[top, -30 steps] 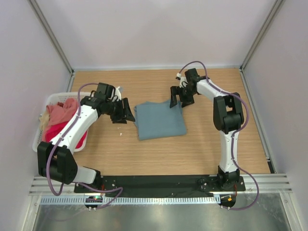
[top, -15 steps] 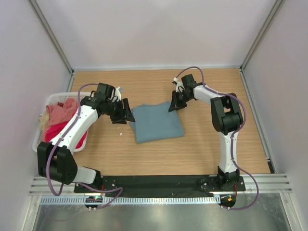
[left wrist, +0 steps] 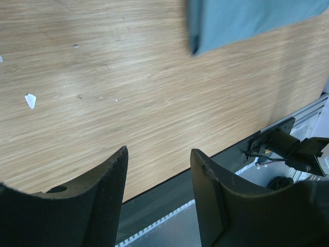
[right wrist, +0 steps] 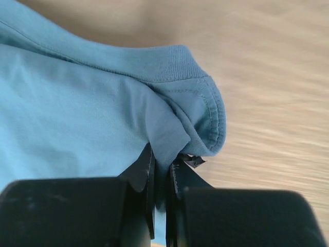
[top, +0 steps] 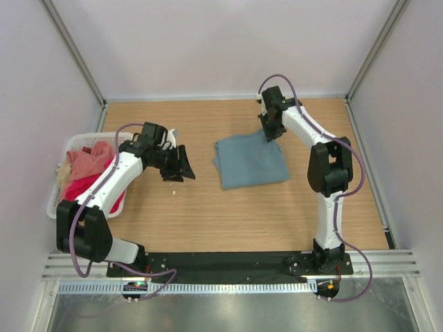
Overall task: Fold and stack the t-shirts
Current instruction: Neatly place the folded tshirt to the corner
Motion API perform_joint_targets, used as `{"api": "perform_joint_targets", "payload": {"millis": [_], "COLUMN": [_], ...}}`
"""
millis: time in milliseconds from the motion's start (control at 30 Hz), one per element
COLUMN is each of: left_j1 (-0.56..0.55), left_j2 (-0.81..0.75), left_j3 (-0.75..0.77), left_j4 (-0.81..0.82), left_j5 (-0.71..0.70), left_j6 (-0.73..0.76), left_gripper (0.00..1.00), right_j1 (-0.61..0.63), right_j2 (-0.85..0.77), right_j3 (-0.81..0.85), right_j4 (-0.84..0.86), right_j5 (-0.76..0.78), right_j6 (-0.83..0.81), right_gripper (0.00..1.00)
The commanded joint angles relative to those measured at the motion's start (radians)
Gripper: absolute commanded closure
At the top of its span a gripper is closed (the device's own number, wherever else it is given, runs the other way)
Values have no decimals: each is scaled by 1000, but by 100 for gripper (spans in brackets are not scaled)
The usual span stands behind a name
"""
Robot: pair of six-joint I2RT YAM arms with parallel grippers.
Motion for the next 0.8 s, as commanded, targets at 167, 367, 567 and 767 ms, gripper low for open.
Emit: {"api": "perform_joint_targets", "payload": {"millis": [167,367,567,767], "left_j1": [-2,-6,-12,-15], "left_j2": [59,80,114,133], "left_j3": [-5,-13,-8,-10], "left_j4": [50,47,28,27], "left_j5": [55,51,26,-3], "left_j6": [18,31,47,44], "left_gripper": [48,49,49,49], "right_j1": [-203,-299,-378,-420], "right_j2": [51,239,385,413], "right_j3": [274,495,651,627], "right_j4": [35,98,177,343], "right_j5": [227,204,203,204], "right_j6": [-289,-300,-302,-338], "right_gripper": [99,99,99,99]}}
